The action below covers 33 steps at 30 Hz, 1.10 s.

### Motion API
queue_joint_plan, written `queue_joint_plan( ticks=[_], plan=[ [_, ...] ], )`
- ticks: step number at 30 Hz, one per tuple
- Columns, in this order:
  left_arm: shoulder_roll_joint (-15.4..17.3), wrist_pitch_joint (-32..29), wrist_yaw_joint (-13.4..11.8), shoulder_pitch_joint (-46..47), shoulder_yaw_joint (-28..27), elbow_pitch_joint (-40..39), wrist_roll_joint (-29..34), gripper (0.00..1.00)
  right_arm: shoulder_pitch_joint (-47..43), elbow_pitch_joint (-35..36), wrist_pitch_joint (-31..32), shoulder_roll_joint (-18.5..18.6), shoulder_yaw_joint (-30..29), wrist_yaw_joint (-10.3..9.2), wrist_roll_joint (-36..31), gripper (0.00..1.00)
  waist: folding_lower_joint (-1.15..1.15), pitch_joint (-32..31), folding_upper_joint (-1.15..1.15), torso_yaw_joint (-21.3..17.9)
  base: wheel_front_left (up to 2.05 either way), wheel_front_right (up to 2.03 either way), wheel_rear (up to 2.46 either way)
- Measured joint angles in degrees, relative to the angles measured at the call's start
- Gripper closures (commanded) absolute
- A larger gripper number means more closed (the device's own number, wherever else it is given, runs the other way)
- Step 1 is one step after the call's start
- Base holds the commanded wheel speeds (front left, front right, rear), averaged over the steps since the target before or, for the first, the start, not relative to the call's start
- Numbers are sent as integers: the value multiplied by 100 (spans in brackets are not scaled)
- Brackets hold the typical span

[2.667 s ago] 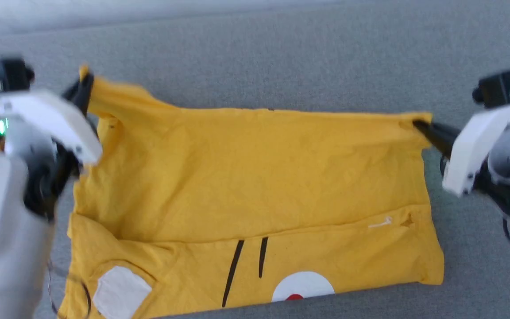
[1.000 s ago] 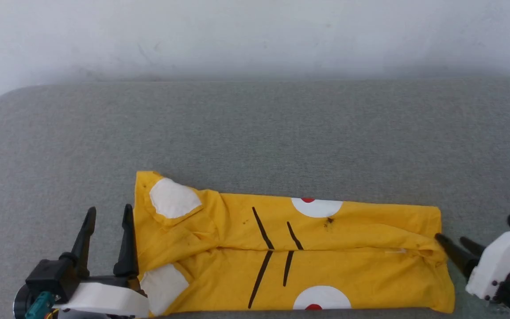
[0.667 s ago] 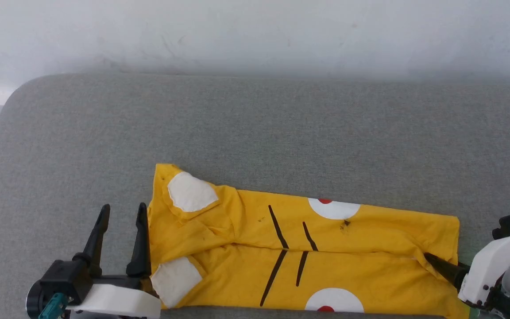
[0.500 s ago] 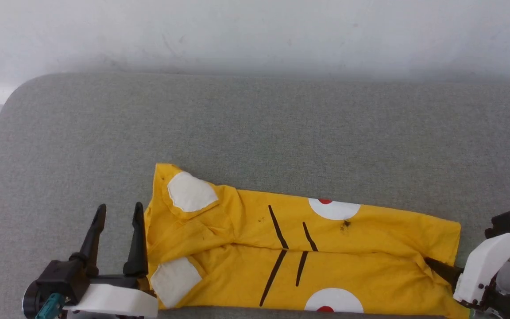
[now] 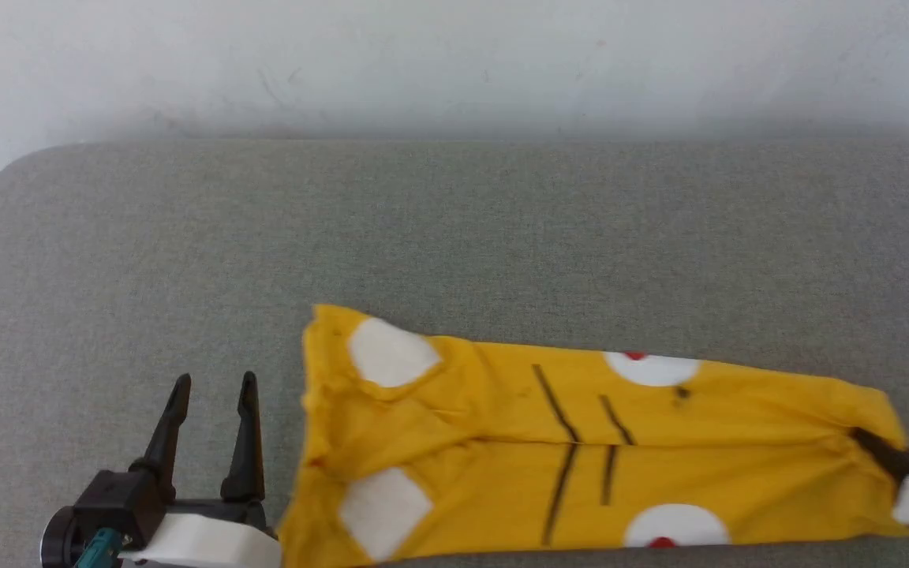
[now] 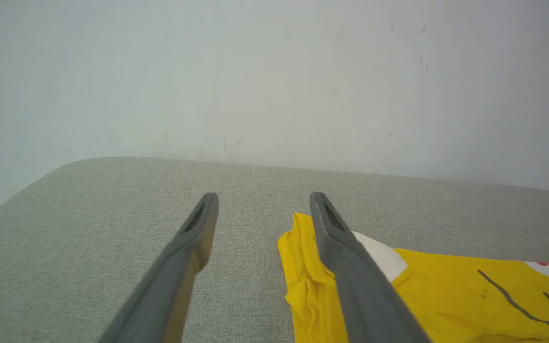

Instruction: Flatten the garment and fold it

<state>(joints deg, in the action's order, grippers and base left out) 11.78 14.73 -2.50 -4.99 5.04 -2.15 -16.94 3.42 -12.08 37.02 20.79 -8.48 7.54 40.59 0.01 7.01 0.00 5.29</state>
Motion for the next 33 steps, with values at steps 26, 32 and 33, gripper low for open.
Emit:
queue_joint_plan(
  ticks=[26,32,33],
  plan=[
    [-19,0,80,102,115,167,4,0,483,831,1920,-1744,-10,-2,2521,100,0,95,0,-69,0,0,0],
    [-43,0,140,216,194,281,-14,0,784,246,877,-1777,1761,-2,2765,100,-1,136,0,131,0,0,0],
    [-45,0,144,222,202,302,-14,0,840,141,658,-1780,2016,-2,2761,100,-1,143,0,169,0,0,0]
  ],
)
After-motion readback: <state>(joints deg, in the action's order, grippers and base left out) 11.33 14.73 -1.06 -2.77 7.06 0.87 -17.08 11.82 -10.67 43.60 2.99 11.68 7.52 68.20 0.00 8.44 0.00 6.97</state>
